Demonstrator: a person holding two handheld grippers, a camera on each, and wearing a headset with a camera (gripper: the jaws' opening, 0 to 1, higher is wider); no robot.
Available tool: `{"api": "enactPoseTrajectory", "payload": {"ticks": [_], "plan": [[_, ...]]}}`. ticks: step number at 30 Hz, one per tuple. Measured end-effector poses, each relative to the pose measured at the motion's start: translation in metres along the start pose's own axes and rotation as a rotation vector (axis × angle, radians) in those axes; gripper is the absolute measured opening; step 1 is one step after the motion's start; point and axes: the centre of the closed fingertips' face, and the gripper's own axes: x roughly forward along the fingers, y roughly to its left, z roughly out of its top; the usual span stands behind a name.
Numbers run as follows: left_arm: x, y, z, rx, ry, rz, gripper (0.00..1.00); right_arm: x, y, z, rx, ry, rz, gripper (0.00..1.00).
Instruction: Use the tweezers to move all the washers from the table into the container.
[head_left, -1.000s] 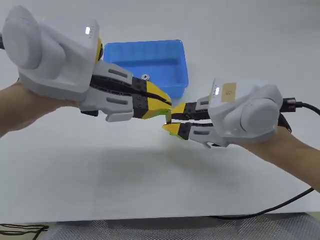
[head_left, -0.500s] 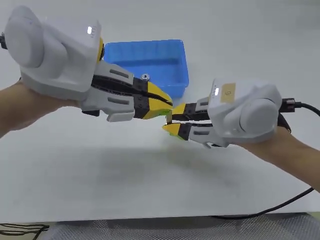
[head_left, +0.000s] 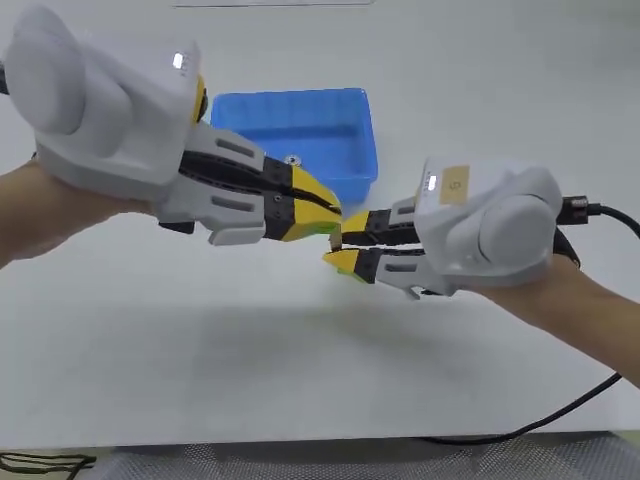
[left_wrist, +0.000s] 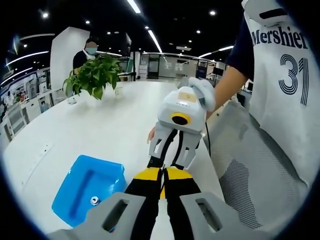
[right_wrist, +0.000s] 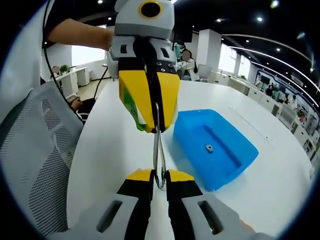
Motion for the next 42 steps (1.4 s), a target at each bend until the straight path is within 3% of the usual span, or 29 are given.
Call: {"api": "enactPoseTrajectory", "payload": {"ticks": [9, 18, 30, 42], "plan": [[-0.014, -0.005, 0.018, 0.023, -0.011, 0.023, 0.06, -0.006, 0.0, 0.022, -0.051, -0.016, -0.001, 0.11], [-0.034, 0.004, 0.033, 0.08, -0.016, 0.05, 0.06, -0.012, -0.01, 0.051, -0.103, -0.041, -0.02, 0.11], [-0.058, 0.027, 0.044, 0.116, -0.026, 0.084, 0.06, -0.011, -0.03, 0.079, -0.157, -0.068, -0.038, 0.11], [-0.072, 0.064, 0.042, 0.117, -0.027, 0.126, 0.06, 0.007, -0.062, 0.094, -0.167, -0.094, -0.061, 0.11]]}}
